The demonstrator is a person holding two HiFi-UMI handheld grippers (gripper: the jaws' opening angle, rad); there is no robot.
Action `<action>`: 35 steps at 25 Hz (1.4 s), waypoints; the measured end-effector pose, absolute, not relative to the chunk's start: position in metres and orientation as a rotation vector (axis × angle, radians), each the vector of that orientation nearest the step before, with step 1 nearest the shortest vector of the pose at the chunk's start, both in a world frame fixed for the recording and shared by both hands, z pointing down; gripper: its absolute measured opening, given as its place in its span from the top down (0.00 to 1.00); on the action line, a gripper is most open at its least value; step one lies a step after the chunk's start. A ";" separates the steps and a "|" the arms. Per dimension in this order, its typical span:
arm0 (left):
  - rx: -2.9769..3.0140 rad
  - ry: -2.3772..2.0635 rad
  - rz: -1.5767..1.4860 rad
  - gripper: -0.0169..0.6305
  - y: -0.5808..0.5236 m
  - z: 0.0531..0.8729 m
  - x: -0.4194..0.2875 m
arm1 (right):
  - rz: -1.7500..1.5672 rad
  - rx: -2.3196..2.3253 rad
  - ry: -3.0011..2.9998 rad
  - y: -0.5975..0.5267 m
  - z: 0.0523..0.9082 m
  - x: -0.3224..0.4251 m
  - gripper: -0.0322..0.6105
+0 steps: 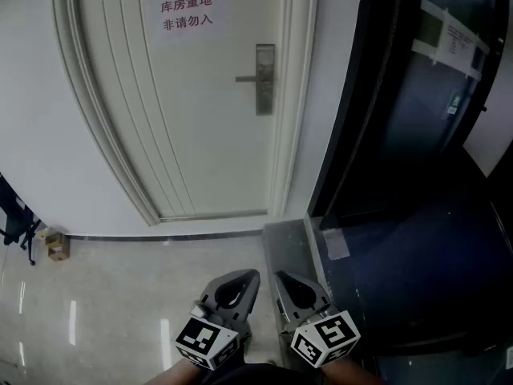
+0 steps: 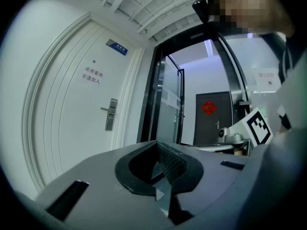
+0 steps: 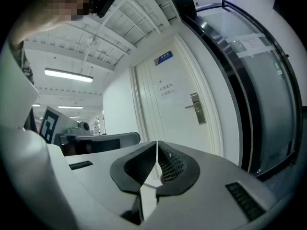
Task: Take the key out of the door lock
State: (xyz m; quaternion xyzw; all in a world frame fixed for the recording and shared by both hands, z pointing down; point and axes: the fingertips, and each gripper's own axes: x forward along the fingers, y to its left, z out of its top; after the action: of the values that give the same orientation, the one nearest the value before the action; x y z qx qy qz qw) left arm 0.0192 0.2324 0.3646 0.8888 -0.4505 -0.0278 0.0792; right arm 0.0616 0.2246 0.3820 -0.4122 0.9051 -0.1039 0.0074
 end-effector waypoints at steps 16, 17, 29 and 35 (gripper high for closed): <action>2.748 -1.249 -0.071 0.97 0.073 0.358 -0.055 | -0.048 -1.507 2.786 0.045 0.358 0.001 0.93; 2.752 -1.243 -0.075 0.97 0.065 0.357 -0.057 | -0.001 -1.528 2.793 0.034 0.357 0.000 0.93; 2.726 -1.270 -0.093 0.97 -0.047 0.353 -0.058 | 0.263 -1.572 2.809 -0.112 0.339 0.006 0.92; 2.704 -1.336 -0.079 0.97 -0.124 0.347 -0.043 | 0.335 -1.527 2.842 -0.204 0.333 0.017 0.92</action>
State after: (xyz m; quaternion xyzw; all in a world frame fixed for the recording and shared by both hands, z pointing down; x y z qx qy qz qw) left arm -0.0434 -0.1243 0.3474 0.8945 -0.4420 -0.0262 0.0622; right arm 0.0172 -0.2041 0.3331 -0.4703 0.8750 0.1032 -0.0511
